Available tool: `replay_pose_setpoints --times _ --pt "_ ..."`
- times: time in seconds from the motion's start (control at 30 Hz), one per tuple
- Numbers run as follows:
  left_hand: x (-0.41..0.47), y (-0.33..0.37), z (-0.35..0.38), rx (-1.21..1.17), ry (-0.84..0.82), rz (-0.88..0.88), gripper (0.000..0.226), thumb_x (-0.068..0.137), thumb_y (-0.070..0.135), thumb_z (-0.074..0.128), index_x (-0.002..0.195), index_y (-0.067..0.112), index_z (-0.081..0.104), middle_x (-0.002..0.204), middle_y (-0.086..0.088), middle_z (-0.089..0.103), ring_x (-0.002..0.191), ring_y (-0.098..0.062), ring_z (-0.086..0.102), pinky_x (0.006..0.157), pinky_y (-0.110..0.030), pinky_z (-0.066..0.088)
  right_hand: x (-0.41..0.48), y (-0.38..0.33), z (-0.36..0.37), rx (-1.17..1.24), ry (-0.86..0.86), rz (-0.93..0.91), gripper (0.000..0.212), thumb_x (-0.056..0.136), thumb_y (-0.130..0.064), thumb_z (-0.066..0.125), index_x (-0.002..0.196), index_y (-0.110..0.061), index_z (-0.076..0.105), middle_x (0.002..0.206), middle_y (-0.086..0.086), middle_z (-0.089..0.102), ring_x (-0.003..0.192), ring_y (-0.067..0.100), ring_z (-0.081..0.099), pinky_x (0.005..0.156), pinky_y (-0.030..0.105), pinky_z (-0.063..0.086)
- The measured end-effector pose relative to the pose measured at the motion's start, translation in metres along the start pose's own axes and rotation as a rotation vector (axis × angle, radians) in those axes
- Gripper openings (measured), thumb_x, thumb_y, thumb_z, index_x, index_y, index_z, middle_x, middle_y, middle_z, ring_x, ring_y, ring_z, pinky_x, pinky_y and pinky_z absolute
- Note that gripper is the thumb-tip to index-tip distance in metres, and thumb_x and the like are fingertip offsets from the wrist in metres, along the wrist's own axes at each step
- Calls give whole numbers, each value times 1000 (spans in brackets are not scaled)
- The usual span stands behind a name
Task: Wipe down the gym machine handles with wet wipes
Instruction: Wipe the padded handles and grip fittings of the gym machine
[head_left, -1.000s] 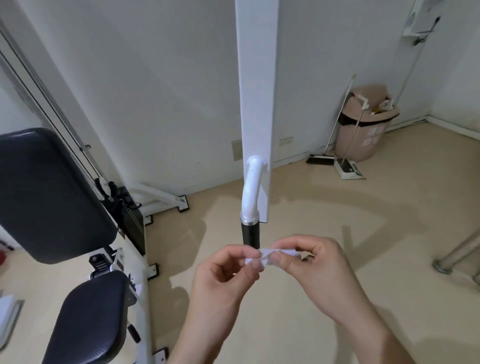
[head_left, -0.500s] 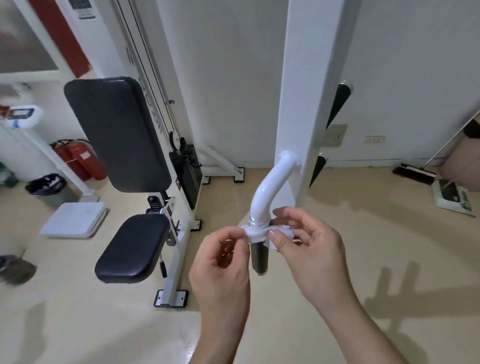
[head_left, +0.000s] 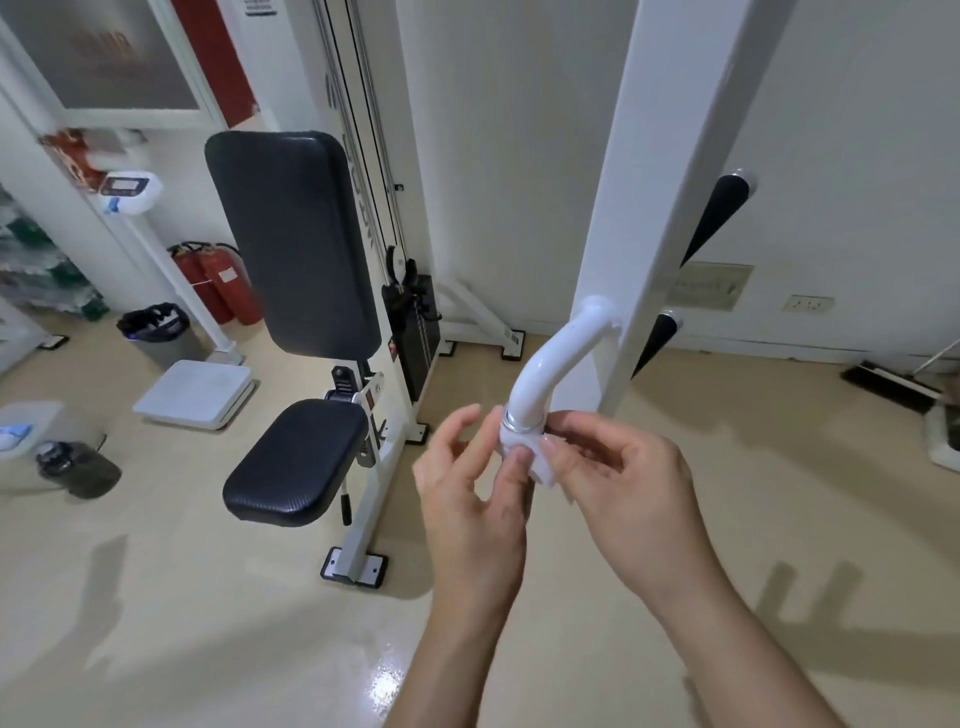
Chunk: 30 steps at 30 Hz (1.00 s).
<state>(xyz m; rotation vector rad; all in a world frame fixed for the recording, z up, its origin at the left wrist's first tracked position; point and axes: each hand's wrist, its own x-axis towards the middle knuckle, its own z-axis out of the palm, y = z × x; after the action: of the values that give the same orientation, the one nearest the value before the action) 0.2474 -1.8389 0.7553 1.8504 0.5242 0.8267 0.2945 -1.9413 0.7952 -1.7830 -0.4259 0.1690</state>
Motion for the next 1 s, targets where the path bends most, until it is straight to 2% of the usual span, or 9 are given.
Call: replay_pose_setpoints --times 0.1,0.2,0.27,0.33,0.43,0.53,0.63,0.8,1.0 --pt "5 -5 -4 70 -84 25 36 90 40 47 123 35 62 112 12 48 110 -15 46 91 -15 39 3 -7 6 24 40 -10 7 83 -17 70 88 -21 72 78 -5 74 76 11 70 75 30 57" --pt "0 1 0 -4 -46 43 41 87 35 63 125 22 61 106 10 54 97 -5 53 78 -13 46 5 -8 12 -9 125 -35 16 80 -9 72 86 -22 67 79 -7 73 76 9 71 78 38 58" --pt "-1 3 2 -59 52 13 32 81 21 73 113 22 67 94 10 66 83 -3 59 71 -10 46 2 -8 15 17 195 -42 28 79 -6 72 86 -28 58 82 -6 73 75 11 71 77 41 58" --pt "4 4 0 -171 96 -81 25 76 13 78 95 25 70 79 9 69 71 -6 63 67 -20 51 -2 -8 19 24 231 -69 35 82 -6 70 90 -33 48 86 -6 74 76 12 72 78 43 57" --pt "5 2 0 -410 74 -189 22 73 -2 76 77 18 69 77 6 73 69 -8 67 64 -21 52 -6 -11 20 -182 237 -242 44 87 -7 61 107 -40 40 87 -13 74 77 8 70 75 36 55" --pt "2 -1 0 -296 106 63 15 77 5 72 75 20 69 92 14 74 75 -10 68 68 -25 53 0 -17 15 -436 166 -390 60 89 -10 50 137 -43 34 80 -7 68 70 17 62 67 28 48" --pt "1 -17 2 -46 137 371 5 82 15 64 83 19 64 100 12 69 76 -12 67 64 -29 54 12 -22 6 -587 118 -457 49 86 -16 39 131 -26 56 69 -9 50 63 15 48 60 26 40" --pt "0 -25 -1 -44 120 299 2 78 19 63 78 21 63 95 20 65 67 -5 60 58 -31 51 17 -28 -1 -552 20 -349 53 86 -2 51 125 -36 59 72 0 68 70 21 63 67 32 47" --pt "3 -20 6 -90 161 336 15 78 4 73 76 16 64 102 2 72 77 -13 66 64 -19 51 20 -28 -3 -388 -24 -268 54 85 -1 56 122 -40 61 79 -5 71 74 16 65 76 29 53"
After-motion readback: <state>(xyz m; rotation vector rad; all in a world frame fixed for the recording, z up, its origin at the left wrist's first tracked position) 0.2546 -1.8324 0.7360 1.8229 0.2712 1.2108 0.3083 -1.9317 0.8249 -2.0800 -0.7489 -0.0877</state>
